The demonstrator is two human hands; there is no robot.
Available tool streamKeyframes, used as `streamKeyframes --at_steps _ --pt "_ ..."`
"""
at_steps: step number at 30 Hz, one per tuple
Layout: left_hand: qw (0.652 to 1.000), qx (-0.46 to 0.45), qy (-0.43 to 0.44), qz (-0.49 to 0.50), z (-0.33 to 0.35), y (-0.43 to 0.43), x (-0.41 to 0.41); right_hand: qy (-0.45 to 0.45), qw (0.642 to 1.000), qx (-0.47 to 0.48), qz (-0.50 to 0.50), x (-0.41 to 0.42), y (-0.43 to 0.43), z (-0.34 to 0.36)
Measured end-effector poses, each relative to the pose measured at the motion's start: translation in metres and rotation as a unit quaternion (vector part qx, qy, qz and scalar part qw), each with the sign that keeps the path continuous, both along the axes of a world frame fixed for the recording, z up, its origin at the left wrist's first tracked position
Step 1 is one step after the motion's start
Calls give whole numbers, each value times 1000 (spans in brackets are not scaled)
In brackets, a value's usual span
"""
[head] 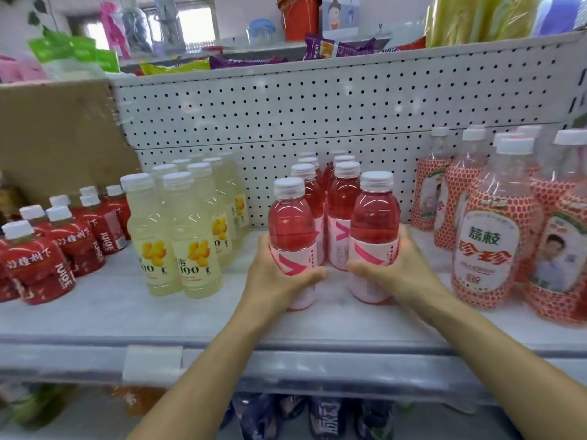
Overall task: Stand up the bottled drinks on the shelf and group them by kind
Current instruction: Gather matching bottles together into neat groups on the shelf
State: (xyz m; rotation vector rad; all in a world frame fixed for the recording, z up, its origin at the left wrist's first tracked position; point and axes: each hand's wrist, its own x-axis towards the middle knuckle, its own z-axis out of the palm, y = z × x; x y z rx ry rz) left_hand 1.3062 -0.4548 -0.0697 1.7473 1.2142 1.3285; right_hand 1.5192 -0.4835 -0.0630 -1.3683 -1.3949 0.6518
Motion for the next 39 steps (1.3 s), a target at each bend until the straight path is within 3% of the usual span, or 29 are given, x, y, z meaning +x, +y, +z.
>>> streamKeyframes --at_steps 4,9,22,30,32,34,37,39 --pt "1000 -11 23 2 -7 3 1 -100 994 -36 -32 2 -3 -19" --pt "997 -46 46 -36 -10 12 0 -95 994 -41 -20 -4 -3 -12" --pt "998 -37 49 -30 -6 11 9 -84 995 -42 -21 -22 2 -8" --pt "995 -66 51 -63 1 3 2 -128 988 -77 -22 -23 -29 0" --pt "995 -22 92 -18 2 -13 -2 -148 986 -59 -40 -18 -48 1" --pt "982 115 146 46 0 -39 -2 -166 984 -4 -64 -9 -67 3" --pt "933 288 214 -28 -9 -75 14 -177 969 127 -115 15 -89 6" --pt "926 283 229 -100 -11 -83 35 -185 946 213 -162 34 -101 10"
